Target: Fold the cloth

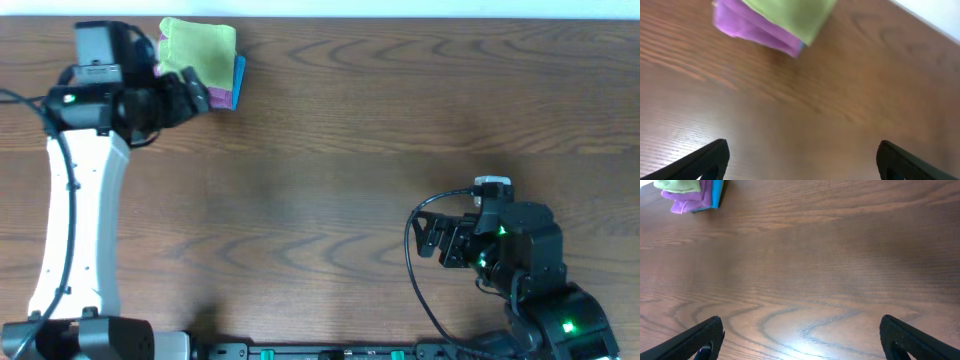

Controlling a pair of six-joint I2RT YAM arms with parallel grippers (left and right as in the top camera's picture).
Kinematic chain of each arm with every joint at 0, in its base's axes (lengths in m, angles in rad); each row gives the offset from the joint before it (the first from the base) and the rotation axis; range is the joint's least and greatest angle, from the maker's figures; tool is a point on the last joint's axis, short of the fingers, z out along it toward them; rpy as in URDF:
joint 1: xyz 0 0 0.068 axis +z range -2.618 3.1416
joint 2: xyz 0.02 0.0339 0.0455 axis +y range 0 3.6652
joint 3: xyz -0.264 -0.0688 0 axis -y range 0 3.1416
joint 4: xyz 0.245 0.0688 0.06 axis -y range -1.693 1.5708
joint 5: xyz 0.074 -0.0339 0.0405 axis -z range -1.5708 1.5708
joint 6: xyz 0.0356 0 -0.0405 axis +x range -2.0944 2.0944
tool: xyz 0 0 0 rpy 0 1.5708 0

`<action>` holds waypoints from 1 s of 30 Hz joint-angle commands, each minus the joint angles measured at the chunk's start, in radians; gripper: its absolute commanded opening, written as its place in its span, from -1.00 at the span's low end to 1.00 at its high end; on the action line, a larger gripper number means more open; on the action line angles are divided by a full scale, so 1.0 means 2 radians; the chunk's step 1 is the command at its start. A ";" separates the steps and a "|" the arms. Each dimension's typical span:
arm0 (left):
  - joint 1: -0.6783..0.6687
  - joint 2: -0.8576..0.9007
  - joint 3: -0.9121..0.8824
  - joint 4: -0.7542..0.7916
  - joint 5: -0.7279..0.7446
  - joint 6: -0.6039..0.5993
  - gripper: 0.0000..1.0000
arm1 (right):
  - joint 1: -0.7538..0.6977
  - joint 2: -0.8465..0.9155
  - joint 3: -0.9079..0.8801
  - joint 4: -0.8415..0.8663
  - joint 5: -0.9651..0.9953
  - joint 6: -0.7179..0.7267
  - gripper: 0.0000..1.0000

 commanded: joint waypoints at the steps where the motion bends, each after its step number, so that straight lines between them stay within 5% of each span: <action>1: -0.026 -0.018 0.004 -0.007 0.000 0.039 0.90 | -0.005 -0.001 -0.002 0.000 0.000 0.007 0.99; 9: -0.053 -0.097 -0.113 0.054 0.000 0.038 0.90 | -0.005 -0.001 -0.002 0.000 0.000 0.007 0.99; 20: -0.053 -0.318 -0.396 0.222 -0.023 0.038 0.90 | -0.005 -0.001 -0.002 0.000 0.000 0.007 0.99; 30: -0.053 -0.539 -0.565 0.233 -0.084 0.057 0.90 | -0.005 -0.001 -0.002 0.000 0.000 0.007 0.99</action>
